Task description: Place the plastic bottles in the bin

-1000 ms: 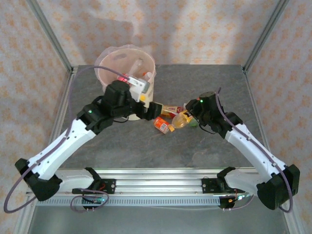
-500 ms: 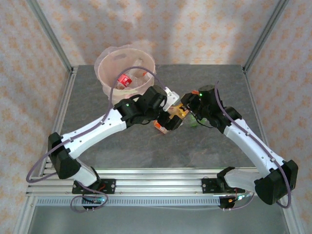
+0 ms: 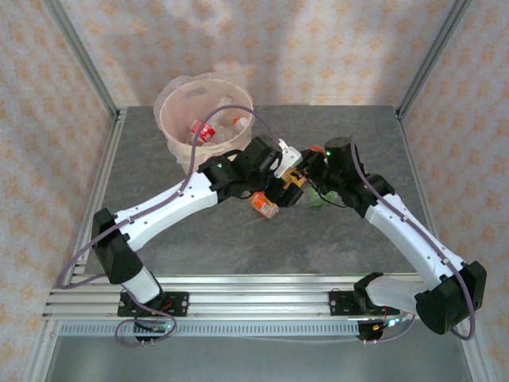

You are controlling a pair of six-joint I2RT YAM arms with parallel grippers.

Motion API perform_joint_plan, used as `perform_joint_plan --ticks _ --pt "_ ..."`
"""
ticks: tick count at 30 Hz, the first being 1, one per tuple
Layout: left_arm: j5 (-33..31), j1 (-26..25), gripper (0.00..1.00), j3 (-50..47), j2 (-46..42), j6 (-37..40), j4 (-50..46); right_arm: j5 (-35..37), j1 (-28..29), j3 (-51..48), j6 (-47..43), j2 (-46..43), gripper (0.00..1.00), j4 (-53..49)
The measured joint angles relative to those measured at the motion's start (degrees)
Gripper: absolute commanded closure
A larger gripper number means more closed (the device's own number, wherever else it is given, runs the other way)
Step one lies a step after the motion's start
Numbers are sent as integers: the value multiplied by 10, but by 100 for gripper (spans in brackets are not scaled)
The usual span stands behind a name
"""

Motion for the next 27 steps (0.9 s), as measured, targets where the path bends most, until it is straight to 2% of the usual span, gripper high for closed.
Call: perform_joint_plan --ticks 2,8,16,19,24,27 --pt "1 0 13 0 3 0 0 0 0 1 0 0 45 4" --pt "2 0 26 0 4 2 0 -2 7 3 2 0 45 12" --pt "-3 -2 56 0 4 4 0 -2 10 7 9 0 44 21" --pt "-5 -5 57 1 4 6 1 -2 10 8 8 -1 36 20" --pt "-15 -5 57 1 2 6 1 1 11 14 3 -1 11 16" --pt "-26 -5 57 1 -5 6 3 12 11 31 -5 -1 4 0"
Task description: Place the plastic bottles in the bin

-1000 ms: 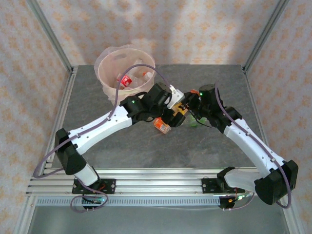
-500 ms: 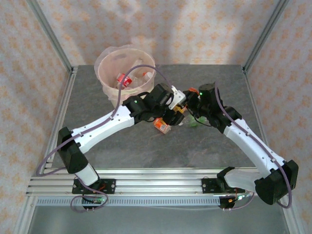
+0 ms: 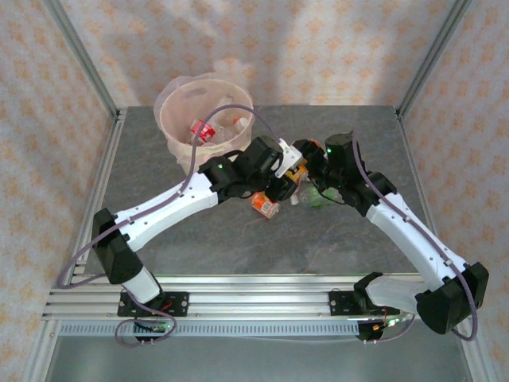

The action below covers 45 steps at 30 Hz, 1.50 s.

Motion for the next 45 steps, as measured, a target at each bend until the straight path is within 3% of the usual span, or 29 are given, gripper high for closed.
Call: perform_joint_plan --ticks 8,16,24,34,45 --pt "-41 14 58 1 -49 0 -5 53 -9 93 -47 -27 1 -68" --pt "-70 94 57 11 -85 1 -10 120 -14 126 -77 -110 1 -101" --pt "-91 181 57 92 -104 41 -12 133 -14 100 -79 -120 1 -111" --pt "-67 315 54 127 -77 123 -12 134 -14 89 -79 -115 1 -122" --pt "-48 368 53 99 -38 172 -17 142 -14 87 -78 -119 1 -130"
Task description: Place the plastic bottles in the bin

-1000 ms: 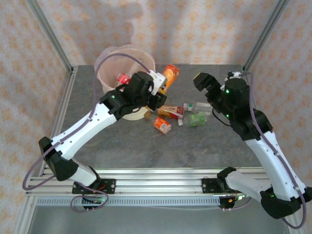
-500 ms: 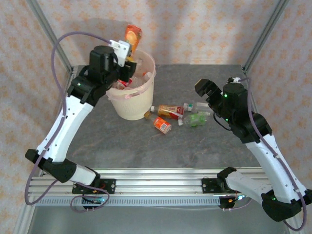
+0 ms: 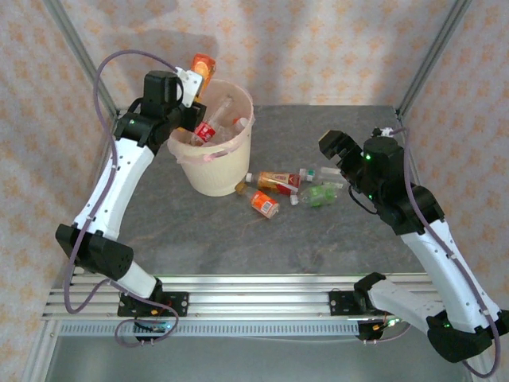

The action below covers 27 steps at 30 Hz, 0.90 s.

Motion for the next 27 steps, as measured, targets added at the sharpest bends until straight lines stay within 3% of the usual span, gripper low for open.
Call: perform_joint_plan --ticks 24,27 --pt "-7 30 31 -12 38 40 -22 6 0 -3 2 -2 1 -10" --pt "-9 32 19 -12 38 41 -22 6 0 -3 2 -2 1 -10"
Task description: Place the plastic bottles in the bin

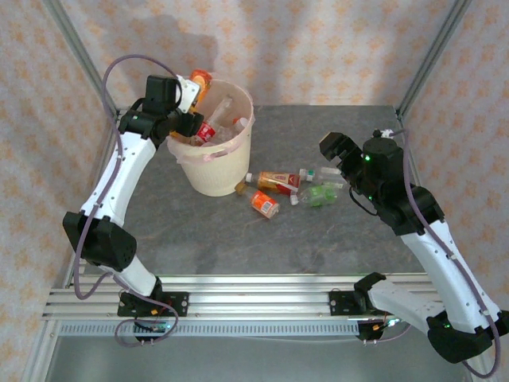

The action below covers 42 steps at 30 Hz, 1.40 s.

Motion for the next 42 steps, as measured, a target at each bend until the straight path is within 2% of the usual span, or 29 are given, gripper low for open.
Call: perform_joint_plan --ticks 3,11,14,17,21,26,30,34,42 --pt "-2 0 16 0 0 2 0 0 0 -1 0 0 1 0" --pt "-10 0 17 0 0 2 0 1 0 -2 0 0 1 0" --pt "-20 0 23 0 0 -8 0 5 0 -3 0 0 1 0" --pt "-43 0 34 3 0 -28 0 9 0 -6 0 0 1 -2" --pt "-69 0 39 31 9 -62 1 11 0 -10 0 0 1 -3" --pt "-51 4 45 69 39 -99 2 11 0 -10 0 4 1 -3" --pt "-34 4 54 89 69 -119 0 11 0 -10 0 11 1 -5" --pt "-31 4 60 107 101 -135 -4 11 0 -10 -1 19 1 -8" --pt "-23 3 62 111 111 -147 -7 22 0 -34 5 36 1 -29"
